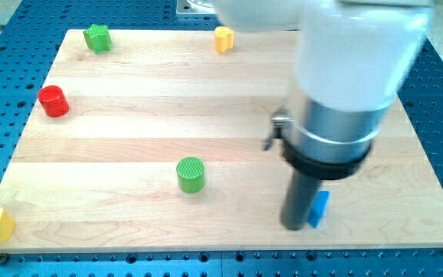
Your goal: Slightly move the hexagon downwards
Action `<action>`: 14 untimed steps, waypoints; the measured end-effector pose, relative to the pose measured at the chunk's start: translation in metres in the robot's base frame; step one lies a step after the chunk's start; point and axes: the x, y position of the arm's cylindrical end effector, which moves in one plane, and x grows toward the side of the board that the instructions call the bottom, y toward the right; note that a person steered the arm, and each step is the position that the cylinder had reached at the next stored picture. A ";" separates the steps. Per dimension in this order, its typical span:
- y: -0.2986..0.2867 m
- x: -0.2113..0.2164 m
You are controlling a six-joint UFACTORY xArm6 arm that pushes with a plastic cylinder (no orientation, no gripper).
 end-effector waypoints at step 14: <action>-0.344 0.022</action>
